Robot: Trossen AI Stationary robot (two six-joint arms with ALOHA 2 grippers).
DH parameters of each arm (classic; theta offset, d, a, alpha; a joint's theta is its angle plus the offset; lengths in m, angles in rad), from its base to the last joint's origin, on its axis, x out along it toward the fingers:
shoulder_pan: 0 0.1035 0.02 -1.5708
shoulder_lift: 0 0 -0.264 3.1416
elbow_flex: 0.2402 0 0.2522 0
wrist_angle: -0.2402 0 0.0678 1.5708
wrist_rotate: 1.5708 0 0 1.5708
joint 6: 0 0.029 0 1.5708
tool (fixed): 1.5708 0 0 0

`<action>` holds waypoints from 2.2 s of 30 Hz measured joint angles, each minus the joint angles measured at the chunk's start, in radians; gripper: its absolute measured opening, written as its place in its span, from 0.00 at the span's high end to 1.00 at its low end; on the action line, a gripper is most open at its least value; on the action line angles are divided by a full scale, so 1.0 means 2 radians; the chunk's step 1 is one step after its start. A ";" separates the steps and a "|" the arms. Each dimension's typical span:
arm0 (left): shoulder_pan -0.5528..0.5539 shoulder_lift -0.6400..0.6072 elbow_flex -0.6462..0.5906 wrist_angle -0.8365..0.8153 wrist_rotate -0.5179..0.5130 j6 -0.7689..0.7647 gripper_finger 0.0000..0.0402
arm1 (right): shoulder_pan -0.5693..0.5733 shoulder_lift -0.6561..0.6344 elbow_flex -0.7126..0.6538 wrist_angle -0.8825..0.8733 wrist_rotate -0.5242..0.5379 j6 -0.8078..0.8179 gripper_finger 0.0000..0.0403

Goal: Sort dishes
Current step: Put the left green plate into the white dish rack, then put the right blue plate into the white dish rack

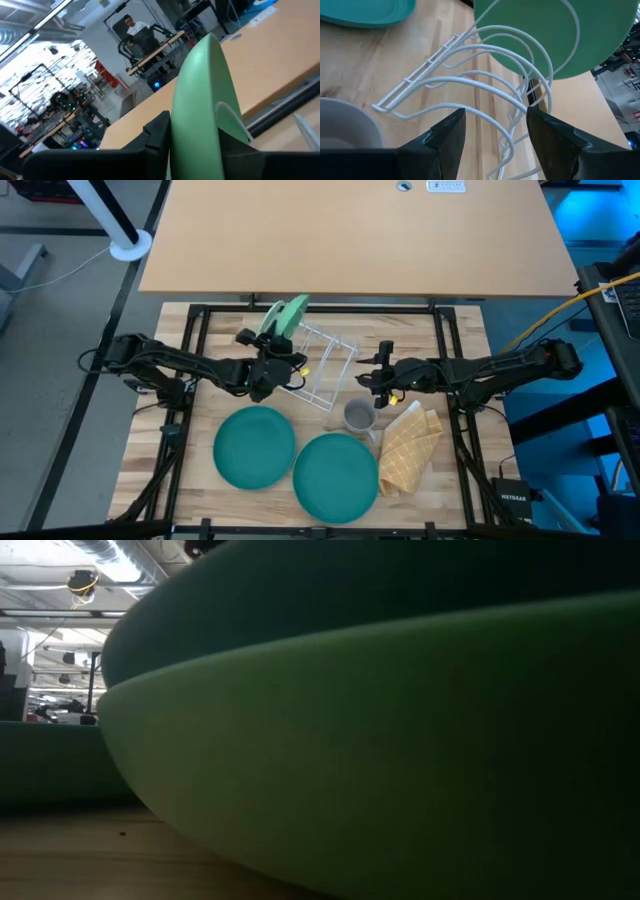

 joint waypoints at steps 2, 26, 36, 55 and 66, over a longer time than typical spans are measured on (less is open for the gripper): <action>0.000 0.009 0.000 0.000 0.017 0.000 0.84 | 0.000 0.000 0.000 -0.001 0.000 0.000 0.47; -0.108 0.014 0.001 0.172 0.017 0.133 0.59 | 0.000 0.000 0.000 -0.015 0.001 0.000 0.47; -0.213 0.014 0.001 0.207 0.017 0.057 0.59 | 0.000 0.000 0.000 -0.054 -0.009 0.007 0.47; -0.229 0.014 0.000 -0.168 0.392 -0.507 0.59 | 0.000 0.000 0.000 -0.162 -0.107 0.074 0.47; -0.237 0.014 0.000 -0.170 0.662 -0.674 0.59 | 0.000 0.000 0.000 -0.178 -0.132 0.157 0.47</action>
